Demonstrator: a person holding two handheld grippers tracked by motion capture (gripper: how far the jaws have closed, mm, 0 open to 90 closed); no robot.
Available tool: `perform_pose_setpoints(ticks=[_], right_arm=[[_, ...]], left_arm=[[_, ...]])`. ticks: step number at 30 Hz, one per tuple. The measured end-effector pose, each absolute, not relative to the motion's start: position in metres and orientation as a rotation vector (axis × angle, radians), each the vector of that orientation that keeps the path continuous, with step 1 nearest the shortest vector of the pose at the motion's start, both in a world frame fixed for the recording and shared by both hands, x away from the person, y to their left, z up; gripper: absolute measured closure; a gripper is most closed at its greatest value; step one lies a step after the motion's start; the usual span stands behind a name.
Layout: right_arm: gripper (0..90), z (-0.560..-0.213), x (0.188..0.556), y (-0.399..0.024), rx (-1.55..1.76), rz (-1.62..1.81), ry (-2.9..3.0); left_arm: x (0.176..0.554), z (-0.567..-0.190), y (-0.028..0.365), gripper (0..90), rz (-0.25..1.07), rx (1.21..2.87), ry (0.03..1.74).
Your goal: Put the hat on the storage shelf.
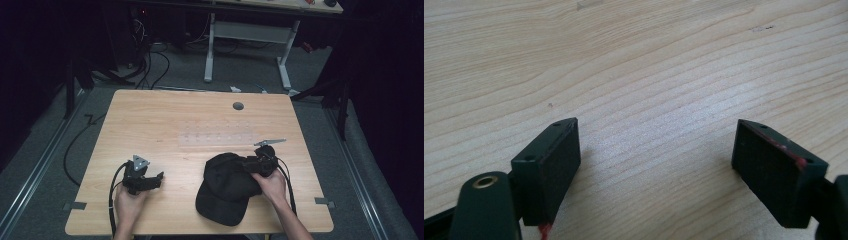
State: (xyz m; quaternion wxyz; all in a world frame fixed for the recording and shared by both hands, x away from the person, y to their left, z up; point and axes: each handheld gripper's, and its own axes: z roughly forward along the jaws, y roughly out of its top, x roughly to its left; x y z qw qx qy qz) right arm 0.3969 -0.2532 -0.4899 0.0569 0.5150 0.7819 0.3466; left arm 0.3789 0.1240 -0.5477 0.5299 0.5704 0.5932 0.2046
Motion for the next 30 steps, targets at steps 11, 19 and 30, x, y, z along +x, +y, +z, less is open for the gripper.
perform_pose_setpoints(ticks=[11, 19, 30], right_arm=[[72.0, -0.498, 0.4, -0.252, 1.559, 1.036, 2.419], [76.9, -0.493, 0.398, -0.256, 1.516, 1.093, 2.429], [78.2, -0.474, 0.388, -0.26, 1.403, 1.168, 2.416]], left_arm=[[0.379, -0.547, 0.125, 23.6, 0.501, 1.344, 1.425], [0.38, -0.548, 0.125, 21.9, 0.506, 1.343, 1.429], [0.38, -0.548, 0.125, 20.6, 0.509, 1.337, 1.44]])
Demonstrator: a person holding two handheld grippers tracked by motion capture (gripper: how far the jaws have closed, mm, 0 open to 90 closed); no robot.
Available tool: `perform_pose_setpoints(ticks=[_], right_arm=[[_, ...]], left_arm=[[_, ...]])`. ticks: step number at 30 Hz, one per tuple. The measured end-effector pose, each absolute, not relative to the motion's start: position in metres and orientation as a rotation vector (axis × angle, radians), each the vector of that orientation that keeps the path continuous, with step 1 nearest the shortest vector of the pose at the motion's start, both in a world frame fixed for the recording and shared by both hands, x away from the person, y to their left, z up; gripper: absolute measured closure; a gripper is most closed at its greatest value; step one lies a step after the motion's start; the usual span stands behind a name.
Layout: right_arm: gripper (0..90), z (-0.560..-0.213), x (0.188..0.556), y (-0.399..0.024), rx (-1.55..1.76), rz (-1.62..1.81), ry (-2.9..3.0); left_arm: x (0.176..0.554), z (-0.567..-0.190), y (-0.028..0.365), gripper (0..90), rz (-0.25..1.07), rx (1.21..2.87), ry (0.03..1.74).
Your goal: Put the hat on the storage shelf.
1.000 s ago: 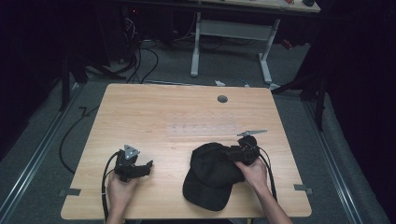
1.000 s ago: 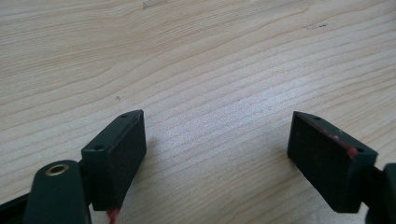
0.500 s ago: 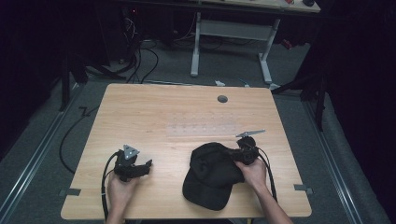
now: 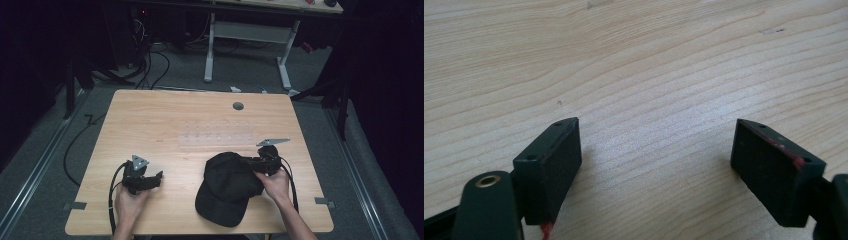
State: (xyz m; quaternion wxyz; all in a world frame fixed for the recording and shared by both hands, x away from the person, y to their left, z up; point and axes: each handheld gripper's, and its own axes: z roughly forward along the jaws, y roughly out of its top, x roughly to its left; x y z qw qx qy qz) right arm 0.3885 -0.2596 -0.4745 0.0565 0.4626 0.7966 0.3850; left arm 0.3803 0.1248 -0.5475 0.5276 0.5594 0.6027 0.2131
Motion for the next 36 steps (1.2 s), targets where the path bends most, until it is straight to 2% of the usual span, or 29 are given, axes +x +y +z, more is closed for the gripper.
perform_pose_setpoints(ticks=[25, 36], right_arm=[[79.1, -0.42, 0.363, -0.264, 1.126, 1.351, 2.328], [79.2, -0.4, 0.358, -0.264, 1.017, 1.394, 2.303]], left_arm=[[0.38, -0.546, 0.124, 19.5, 0.502, 1.329, 1.463], [0.373, -0.529, 0.121, 20.5, 0.375, 1.303, 1.384]])
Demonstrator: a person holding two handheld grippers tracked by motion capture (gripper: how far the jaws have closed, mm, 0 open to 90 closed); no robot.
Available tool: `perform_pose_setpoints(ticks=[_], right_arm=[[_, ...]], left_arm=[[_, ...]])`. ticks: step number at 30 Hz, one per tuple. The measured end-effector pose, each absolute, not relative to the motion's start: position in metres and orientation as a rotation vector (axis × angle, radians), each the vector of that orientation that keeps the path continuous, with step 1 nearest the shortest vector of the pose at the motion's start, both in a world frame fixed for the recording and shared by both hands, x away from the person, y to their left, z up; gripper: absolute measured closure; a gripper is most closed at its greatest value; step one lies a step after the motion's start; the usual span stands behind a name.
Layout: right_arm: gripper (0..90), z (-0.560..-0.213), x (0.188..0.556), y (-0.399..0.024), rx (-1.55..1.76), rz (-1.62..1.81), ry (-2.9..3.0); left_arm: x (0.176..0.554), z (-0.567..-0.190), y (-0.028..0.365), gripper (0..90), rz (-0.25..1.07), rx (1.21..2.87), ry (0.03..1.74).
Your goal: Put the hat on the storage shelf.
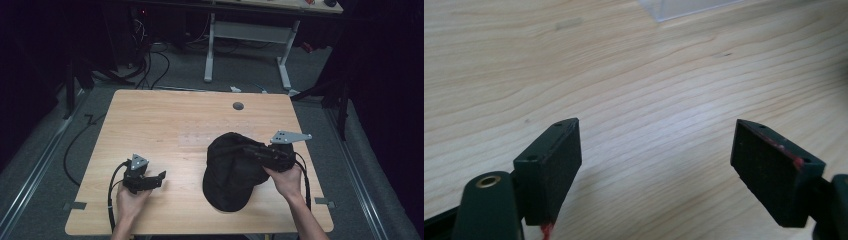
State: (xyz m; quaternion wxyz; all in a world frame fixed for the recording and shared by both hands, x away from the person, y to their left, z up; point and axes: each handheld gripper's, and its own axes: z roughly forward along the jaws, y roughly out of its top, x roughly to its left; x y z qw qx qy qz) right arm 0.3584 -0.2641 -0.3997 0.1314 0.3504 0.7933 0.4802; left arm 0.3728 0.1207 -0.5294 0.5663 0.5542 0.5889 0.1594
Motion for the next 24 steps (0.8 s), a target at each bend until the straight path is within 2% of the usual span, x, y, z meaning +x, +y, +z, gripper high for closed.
perform_pose_setpoints(ticks=[8, 24], right_arm=[[79.2, -0.391, 0.357, -0.261, 0.961, 1.435, 2.3], [79.2, -0.38, 0.356, -0.253, 0.858, 1.498, 2.311]], left_arm=[[0.364, -0.497, 0.106, 21.2, 0.189, 1.29, 1.267], [0.362, -0.45, 0.064, 19.4, 0.04, 1.399, 1.091]])
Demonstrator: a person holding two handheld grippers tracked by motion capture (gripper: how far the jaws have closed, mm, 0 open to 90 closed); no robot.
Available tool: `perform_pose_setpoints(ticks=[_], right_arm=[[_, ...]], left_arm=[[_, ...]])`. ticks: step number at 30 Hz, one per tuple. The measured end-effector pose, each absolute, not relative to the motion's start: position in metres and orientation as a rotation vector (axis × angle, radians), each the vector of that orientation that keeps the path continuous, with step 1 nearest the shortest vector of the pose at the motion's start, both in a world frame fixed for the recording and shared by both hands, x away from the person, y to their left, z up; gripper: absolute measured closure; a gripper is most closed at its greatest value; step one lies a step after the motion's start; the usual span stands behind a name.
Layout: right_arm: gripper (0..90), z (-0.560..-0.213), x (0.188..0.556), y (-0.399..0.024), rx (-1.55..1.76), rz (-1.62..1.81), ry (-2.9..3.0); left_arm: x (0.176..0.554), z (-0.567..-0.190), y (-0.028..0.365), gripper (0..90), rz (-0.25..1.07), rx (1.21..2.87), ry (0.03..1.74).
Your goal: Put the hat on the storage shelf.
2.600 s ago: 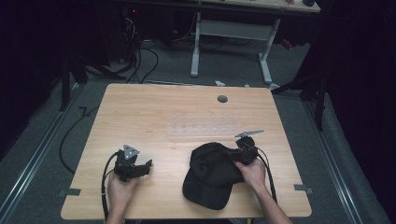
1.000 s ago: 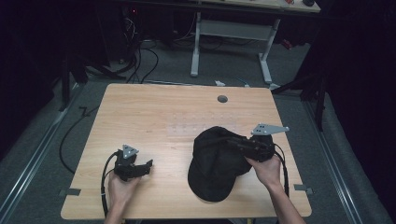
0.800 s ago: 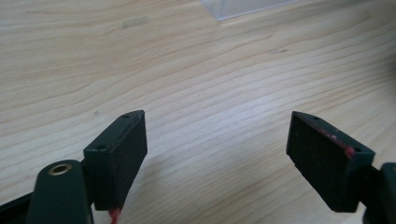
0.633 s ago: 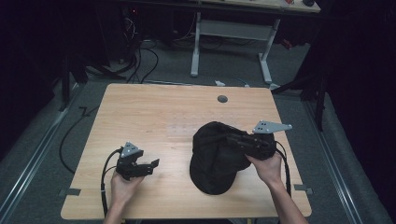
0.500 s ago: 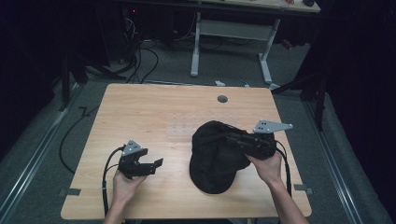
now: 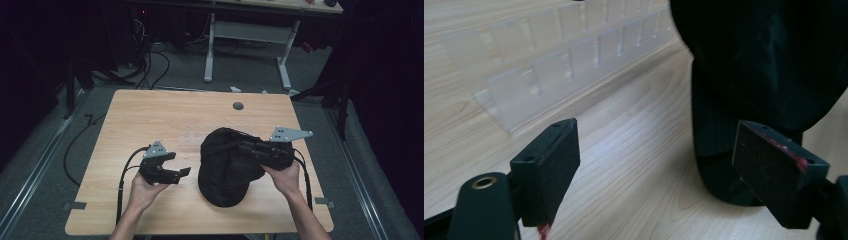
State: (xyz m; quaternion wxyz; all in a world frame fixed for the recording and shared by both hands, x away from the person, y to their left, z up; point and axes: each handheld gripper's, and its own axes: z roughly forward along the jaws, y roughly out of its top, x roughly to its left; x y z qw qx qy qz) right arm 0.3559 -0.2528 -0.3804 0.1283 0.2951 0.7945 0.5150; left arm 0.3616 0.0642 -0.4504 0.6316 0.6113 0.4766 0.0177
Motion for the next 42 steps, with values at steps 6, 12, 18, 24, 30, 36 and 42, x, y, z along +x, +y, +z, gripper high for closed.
perform_pose_setpoints(ticks=[6, 12, 18, 24, 30, 36, 42], right_arm=[[79.2, -0.378, 0.356, -0.25, 0.828, 1.506, 2.317], [79.2, -0.375, 0.356, -0.247, 0.787, 1.524, 2.321], [79.2, -0.375, 0.355, -0.244, 0.745, 1.545, 2.33], [79.2, -0.371, 0.354, -0.238, 0.689, 1.574, 2.345], [79.1, -0.368, 0.355, -0.231, 0.613, 1.594, 2.349], [79.1, -0.365, 0.358, -0.228, 0.592, 1.606, 2.349], [78.9, -0.362, 0.361, -0.223, 0.576, 1.615, 2.332]], left_arm=[[0.362, -0.442, 0.05, 19.0, 0.011, 1.461, 1.046], [0.364, -0.433, 0.036, 17.5, -0.043, 1.495, 1.014], [0.368, -0.429, 0.028, 17.3, -0.076, 1.52, 0.996], [0.368, -0.429, 0.022, 19.2, -0.105, 1.555, 0.978], [0.363, -0.428, 0.02, 27.9, -0.118, 1.582, 0.955], [0.359, -0.426, 0.021, 37.3, -0.134, 1.597, 0.933], [0.353, -0.426, 0.022, 51.7, -0.152, 1.638, 0.901]])
